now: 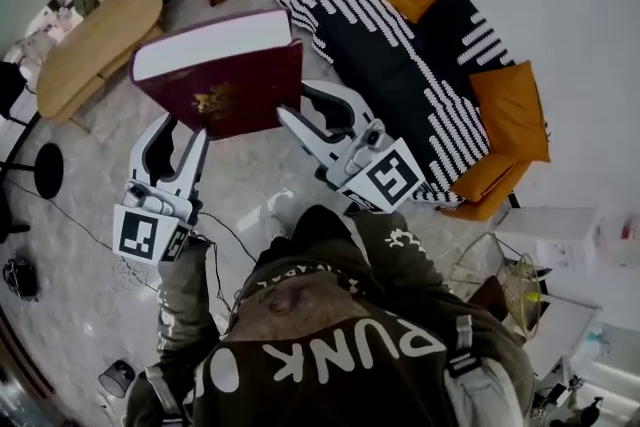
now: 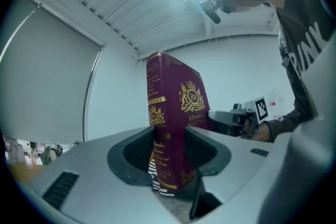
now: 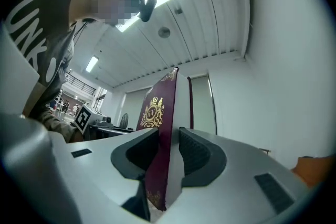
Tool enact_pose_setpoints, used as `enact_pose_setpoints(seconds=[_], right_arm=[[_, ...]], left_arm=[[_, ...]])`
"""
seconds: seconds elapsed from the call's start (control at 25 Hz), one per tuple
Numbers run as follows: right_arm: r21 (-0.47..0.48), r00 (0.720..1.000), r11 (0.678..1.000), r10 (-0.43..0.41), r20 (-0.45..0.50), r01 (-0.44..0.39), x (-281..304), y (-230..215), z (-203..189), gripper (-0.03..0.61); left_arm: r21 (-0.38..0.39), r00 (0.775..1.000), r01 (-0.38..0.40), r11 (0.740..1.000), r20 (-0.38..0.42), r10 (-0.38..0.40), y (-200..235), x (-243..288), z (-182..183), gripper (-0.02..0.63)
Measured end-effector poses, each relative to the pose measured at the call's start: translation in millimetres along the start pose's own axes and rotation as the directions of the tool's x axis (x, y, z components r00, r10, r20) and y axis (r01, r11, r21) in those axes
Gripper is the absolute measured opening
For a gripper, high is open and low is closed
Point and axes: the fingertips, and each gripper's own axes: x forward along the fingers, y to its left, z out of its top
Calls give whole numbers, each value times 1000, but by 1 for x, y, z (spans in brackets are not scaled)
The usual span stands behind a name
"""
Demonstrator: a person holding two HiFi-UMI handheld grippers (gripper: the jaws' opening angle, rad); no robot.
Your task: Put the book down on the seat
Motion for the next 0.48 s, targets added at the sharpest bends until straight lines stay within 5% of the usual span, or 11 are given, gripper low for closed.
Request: enact_pose_setpoints(seconds=[0.2, 0.48], right_arm=[[-6, 1000, 1000, -29, 12, 29, 32, -54, -27, 130], [22, 993, 997, -75, 89, 73, 106, -198, -44, 130]], left_arm=[[19, 999, 25, 1000, 23, -25, 43, 58, -12, 170], [74, 998, 58, 996, -18, -56, 134, 199, -4, 170]])
